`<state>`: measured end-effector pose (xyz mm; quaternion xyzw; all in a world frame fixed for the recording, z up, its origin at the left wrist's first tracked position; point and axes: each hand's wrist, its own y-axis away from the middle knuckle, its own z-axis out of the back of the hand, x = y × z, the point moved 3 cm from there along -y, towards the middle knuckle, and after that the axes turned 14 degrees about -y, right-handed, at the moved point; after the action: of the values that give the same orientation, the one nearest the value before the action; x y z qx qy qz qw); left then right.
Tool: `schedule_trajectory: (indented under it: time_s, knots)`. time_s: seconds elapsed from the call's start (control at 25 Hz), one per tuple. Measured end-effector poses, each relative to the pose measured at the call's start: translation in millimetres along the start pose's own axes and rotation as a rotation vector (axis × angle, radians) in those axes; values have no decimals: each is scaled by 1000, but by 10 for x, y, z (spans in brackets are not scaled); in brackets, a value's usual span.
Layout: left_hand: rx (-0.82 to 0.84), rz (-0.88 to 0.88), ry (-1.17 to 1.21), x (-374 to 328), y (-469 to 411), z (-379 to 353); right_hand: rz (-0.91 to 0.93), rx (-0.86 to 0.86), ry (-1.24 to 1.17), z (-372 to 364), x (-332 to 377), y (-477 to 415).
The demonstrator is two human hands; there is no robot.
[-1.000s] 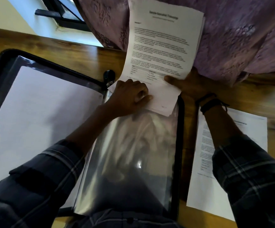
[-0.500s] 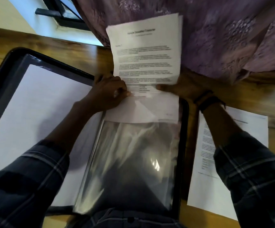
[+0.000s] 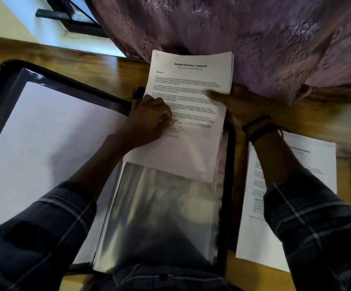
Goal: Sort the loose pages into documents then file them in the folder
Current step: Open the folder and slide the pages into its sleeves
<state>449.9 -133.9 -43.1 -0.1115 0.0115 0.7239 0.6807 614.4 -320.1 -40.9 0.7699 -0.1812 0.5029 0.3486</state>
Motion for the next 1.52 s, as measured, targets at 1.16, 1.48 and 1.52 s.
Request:
schedule_trajectory:
  time_s: [1.16,1.48,1.52]
  knots:
    - [15,188,-116,-388,464,197,235,22,1022,-748,-194,548]
    - [117,188,-57,-951,1376,78,341,-489,661,-782,-539,1267]
    - [131,201,-37,-993,1452,77,311,-533,603,-726,-539,1312]
